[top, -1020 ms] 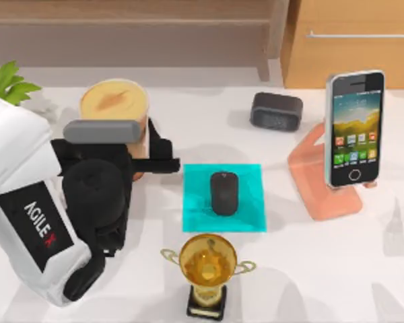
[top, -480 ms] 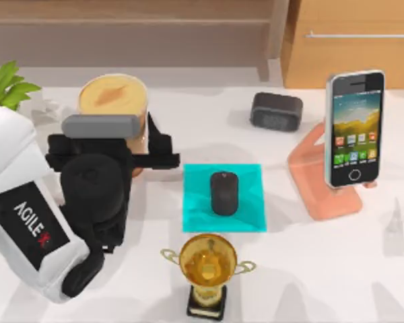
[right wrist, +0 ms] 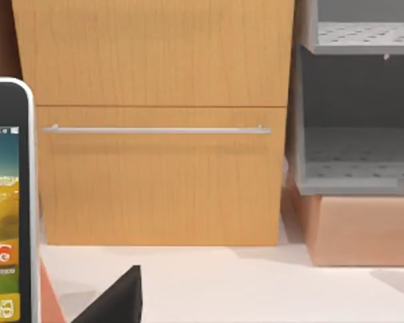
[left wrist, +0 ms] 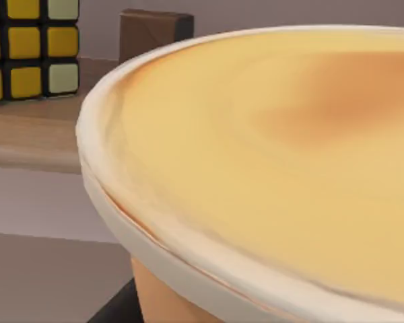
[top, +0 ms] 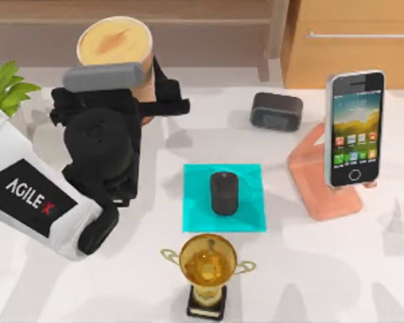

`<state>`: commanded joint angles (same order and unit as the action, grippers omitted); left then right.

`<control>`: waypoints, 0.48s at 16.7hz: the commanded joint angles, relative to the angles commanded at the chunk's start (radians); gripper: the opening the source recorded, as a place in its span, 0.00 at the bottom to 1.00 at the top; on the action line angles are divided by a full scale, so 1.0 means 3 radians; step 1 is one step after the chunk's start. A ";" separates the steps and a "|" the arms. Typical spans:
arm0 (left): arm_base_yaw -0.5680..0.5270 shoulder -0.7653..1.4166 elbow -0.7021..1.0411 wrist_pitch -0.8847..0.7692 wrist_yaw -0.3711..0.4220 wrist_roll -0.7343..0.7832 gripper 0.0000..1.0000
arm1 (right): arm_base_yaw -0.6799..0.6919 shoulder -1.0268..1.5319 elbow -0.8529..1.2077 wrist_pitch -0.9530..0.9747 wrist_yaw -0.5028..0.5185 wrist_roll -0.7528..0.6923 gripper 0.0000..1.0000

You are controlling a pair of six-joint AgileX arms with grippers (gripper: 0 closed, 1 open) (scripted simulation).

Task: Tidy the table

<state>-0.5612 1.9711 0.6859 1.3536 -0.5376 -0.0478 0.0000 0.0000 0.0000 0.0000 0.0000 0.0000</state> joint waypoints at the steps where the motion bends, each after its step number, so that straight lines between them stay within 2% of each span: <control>1: 0.0009 -0.0023 0.0154 -0.0095 -0.0001 0.0002 0.00 | 0.0000 0.0000 0.0000 0.0000 0.0000 0.0000 1.00; 8: 0.0041 -0.0002 0.1428 -0.1124 0.0056 0.0008 0.00 | 0.0000 0.0000 0.0000 0.0000 0.0000 0.0000 1.00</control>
<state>-0.5489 1.9704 1.1144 1.0165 -0.5207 -0.0453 0.0000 0.0000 0.0000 0.0000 0.0000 0.0000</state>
